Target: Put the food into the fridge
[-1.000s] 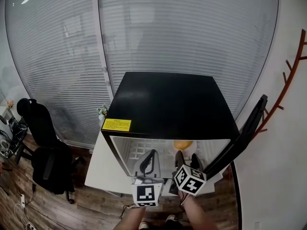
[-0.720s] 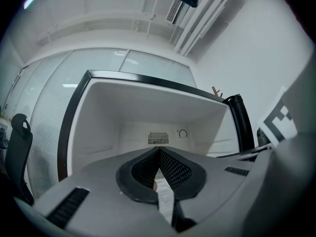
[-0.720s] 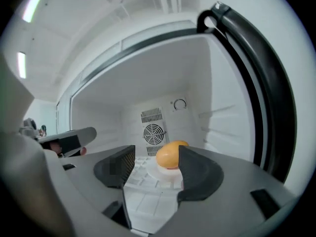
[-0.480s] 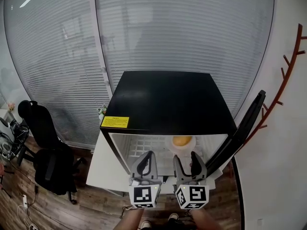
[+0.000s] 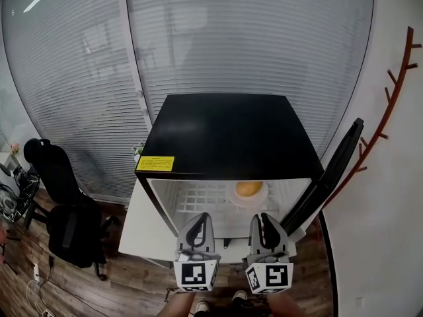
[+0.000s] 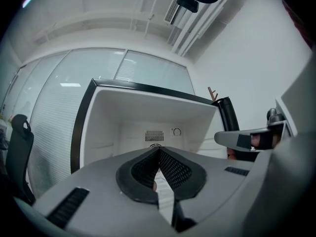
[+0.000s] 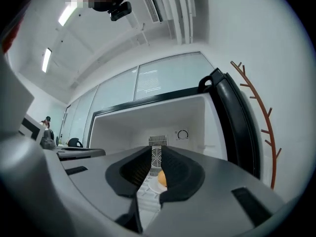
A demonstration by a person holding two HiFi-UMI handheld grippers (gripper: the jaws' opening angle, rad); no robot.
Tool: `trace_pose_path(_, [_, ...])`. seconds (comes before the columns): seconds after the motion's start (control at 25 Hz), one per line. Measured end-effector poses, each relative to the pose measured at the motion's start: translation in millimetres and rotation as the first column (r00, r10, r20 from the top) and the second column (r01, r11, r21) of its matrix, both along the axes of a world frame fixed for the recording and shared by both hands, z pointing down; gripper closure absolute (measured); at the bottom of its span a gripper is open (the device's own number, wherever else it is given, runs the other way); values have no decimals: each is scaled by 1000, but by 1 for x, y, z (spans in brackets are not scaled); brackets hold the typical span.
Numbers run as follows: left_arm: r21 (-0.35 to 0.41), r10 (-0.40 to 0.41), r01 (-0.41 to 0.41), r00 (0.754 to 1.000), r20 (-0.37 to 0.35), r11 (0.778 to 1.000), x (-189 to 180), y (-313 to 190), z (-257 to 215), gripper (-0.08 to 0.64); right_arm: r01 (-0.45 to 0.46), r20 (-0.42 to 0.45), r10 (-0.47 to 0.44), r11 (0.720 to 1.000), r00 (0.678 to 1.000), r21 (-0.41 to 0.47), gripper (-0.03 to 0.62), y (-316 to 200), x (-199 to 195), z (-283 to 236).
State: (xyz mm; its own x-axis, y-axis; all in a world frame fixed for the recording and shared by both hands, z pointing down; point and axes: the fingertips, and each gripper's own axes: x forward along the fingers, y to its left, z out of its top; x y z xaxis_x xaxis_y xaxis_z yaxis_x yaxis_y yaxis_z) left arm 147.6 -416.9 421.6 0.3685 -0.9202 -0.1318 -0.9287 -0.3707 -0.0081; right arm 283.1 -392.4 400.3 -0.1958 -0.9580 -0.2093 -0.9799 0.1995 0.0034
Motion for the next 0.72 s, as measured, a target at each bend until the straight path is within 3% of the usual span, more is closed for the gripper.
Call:
trace_pose_path(0.16, [12,11,-11,1000,0,1000,3,5,0,535,7,8,-7,1000,1000,-20,552,1,0,5])
trace_pose_path(0.48, [42,22,-21,1000,-21,999,9,11,-3,535,30,-20,-31,998,999,-49,566,-2,-12,11])
trace_pose_path(0.72, [43,12,-13,1000,4,999,8,9,0,534,16,-2,-16,999,1000,-41,566,-4,-11,10])
